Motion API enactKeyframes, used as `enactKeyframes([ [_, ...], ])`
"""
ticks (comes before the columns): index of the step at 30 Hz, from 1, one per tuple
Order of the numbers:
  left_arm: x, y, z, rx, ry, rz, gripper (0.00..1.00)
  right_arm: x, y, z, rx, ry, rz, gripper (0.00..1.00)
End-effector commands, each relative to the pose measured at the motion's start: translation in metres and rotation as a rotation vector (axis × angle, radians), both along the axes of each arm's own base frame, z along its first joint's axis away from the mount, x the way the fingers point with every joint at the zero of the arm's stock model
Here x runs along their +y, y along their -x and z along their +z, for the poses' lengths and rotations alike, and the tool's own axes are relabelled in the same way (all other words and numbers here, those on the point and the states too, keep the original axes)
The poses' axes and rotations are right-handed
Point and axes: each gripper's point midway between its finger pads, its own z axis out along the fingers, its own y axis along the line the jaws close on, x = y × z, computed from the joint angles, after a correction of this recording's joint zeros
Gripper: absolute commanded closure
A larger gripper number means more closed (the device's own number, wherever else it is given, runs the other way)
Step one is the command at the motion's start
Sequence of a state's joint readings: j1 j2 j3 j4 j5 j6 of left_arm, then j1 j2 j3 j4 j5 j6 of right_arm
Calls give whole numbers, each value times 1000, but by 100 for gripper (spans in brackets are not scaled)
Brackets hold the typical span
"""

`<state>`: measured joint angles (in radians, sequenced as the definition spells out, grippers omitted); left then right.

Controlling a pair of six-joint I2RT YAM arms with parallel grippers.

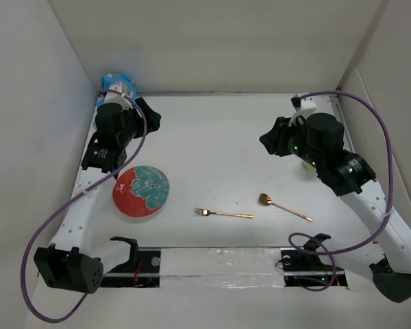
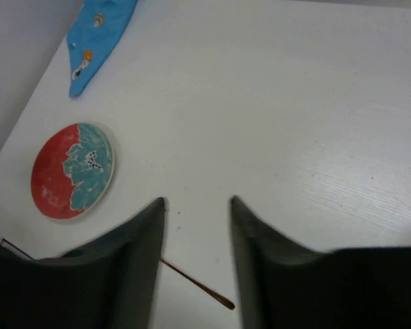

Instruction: Set the dinner table for one person

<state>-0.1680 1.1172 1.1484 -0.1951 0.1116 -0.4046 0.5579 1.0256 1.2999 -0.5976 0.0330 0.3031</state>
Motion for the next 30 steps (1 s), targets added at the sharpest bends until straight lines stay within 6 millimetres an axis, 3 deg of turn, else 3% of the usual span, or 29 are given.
enactKeyframes([
  [1,24,-6,21,-53,-6,108,37,-4,-1,14,-47,-37,-3,63],
  [3,37,-14,17,-32,-20,154,42,5,4,12,-34,-53,60,86],
  [4,44,-19,21,-37,-36,195,53,4,3,11,-32,-54,63,100],
  [6,60,-33,7,16,-87,283,71,9,4,8,-20,-53,90,100],
  [7,64,-40,17,5,-95,306,99,10,3,7,-19,-49,94,100],
  [8,76,-52,-5,74,-127,344,100,10,3,8,-23,-48,95,100],
  [10,94,-68,-3,87,-148,412,100,9,4,8,-30,-48,96,100],
  [11,113,-79,-27,160,-157,458,100,8,5,8,-35,-47,97,100],
  [12,122,-86,-34,184,-155,476,100,9,6,8,-36,-48,104,100],
  [13,130,-95,-27,177,-145,493,90,9,7,5,-33,-48,108,100],
  [14,137,-103,-51,244,-157,504,79,9,9,6,-38,-45,118,100],
  [16,153,-115,-55,260,-154,533,55,8,10,2,-34,-41,117,100],
  [17,152,-123,-75,307,-165,520,50,6,11,3,-37,-41,111,100],
  [18,159,-127,-83,325,-176,529,42,4,10,2,-40,-39,103,100],
  [19,165,-132,-84,328,-179,540,41,3,11,1,-41,-39,102,100],
  [20,165,-138,-109,386,-191,534,41,4,10,-1,-39,-41,105,100],
  [22,179,-145,-122,422,-196,556,41,5,11,-2,-35,-40,113,97],
  [23,179,-143,-147,499,-205,552,41,6,11,-1,-33,-40,116,93],
  [24,185,-142,-154,522,-199,564,41,7,10,-3,-27,-36,119,87],
  [26,194,-139,-179,570,-174,568,41,7,10,-5,-25,-30,119,62],
  [27,194,-139,-179,570,-174,568,41,7,10,-5,-25,-30,119,62],
  [28,192,-138,-188,586,-171,559,41,7,9,-5,-26,-32,118,54],
  [30,194,-136,-206,631,-169,543,40,10,9,-5,-28,-43,133,50],
])
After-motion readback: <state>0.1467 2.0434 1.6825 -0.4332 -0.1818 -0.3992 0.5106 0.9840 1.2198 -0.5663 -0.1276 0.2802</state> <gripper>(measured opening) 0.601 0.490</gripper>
